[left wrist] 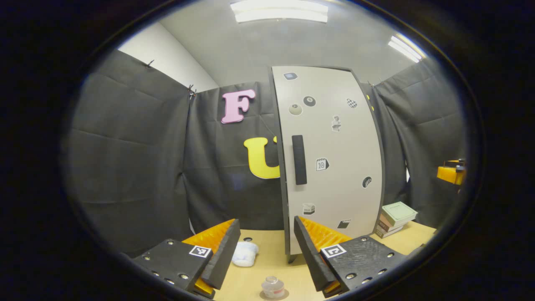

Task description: Open the cabinet door with the right hand, grasp the bottle in the cabinet with the left hand and place it on the coaster, then close the cabinet door with the right hand.

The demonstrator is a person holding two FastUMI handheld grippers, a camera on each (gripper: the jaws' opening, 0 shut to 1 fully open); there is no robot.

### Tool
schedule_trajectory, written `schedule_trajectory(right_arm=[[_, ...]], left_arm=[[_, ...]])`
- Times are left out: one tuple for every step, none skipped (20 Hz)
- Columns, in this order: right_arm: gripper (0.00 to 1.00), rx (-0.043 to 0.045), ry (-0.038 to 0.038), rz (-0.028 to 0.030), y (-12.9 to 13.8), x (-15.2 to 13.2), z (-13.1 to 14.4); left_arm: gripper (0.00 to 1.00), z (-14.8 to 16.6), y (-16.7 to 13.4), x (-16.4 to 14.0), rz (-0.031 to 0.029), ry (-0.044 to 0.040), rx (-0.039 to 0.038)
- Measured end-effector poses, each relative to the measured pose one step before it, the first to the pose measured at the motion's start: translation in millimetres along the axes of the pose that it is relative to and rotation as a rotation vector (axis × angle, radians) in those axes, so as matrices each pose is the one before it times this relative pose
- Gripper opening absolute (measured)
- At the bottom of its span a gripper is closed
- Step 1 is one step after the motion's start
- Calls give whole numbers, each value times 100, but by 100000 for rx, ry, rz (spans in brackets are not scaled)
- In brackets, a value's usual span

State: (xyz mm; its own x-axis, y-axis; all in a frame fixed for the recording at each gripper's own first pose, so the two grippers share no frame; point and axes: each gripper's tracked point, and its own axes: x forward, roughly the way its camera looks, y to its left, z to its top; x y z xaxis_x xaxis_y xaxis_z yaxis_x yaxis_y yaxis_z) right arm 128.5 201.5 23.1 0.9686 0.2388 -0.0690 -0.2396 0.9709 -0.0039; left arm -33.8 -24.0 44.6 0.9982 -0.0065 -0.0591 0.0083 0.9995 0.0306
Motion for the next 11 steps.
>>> schedule_trajectory(right_arm=[[98,117,372,5,213,61,-34],[98,204,-175,-58,85,-56,67],[98,139,-49,55,90,-3,82],[98,113,256,101,109,-136,-49],[98,102,53,0,68,46,53],[98,81,72,-152,37,-44,79],[98,103,-181,42,47,-80,37],[98,51,-156,-20,10,-131,33],[98,-46,-331,-21,79,-110,146],[98,-98,-184,13,-18,-226,58],[98,13,-223,166,81,-72,75]], left_arm=[[78,43,15,207,-478,-355,-122],[78,1,110,201,-315,-192,-142],[78,-140,34,96,-334,3,-167],[80,-87,20,177,-254,-33,-247],[80,-198,131,13,-371,-29,-294],[78,-70,37,5,-324,62,-276],[78,-95,86,-73,-10,-92,-161],[78,-49,194,-7,-13,-182,-140],[78,48,134,-146,87,-290,-72],[80,28,155,-189,19,-250,25],[78,6,197,-103,126,-280,30]])
